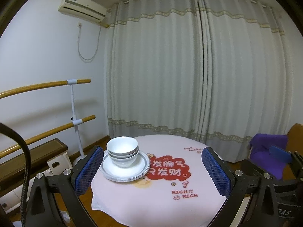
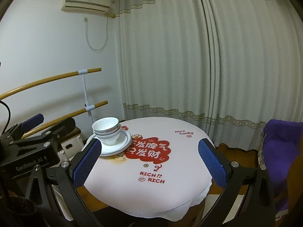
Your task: Organize plates and bowls
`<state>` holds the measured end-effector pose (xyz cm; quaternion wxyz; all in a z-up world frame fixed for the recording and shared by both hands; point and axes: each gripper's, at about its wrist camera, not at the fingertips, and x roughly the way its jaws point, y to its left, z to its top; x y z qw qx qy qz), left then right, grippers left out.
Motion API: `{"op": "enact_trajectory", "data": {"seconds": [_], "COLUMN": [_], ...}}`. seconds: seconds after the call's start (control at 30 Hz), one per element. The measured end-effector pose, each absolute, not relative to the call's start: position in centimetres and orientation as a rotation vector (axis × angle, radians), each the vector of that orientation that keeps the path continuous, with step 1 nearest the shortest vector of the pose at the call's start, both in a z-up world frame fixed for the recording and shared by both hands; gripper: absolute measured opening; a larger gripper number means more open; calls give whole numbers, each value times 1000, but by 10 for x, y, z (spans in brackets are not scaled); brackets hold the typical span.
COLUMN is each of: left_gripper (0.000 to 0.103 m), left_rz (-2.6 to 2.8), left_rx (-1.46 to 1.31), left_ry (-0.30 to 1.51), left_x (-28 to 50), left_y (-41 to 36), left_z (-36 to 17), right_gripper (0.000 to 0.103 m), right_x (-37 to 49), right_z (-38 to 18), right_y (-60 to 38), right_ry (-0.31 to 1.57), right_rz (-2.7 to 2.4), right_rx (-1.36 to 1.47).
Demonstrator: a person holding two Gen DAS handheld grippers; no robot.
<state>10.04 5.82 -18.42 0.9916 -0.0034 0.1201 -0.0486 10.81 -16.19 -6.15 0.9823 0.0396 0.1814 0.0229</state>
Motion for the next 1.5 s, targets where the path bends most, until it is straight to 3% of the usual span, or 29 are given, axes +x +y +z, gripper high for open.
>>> {"op": "enact_trajectory", "data": {"seconds": [1.5], "left_gripper": [102], "left_rz": [-78], "left_rx": [22], "left_ry": [200], "left_x": [125], "left_y": [41], "left_z": [-207], "right_gripper": [103], "right_x": [103], "right_z": [-59], "right_y": [-186], "right_ry": [326], "right_rz": [20], "right_rx": [112]}}
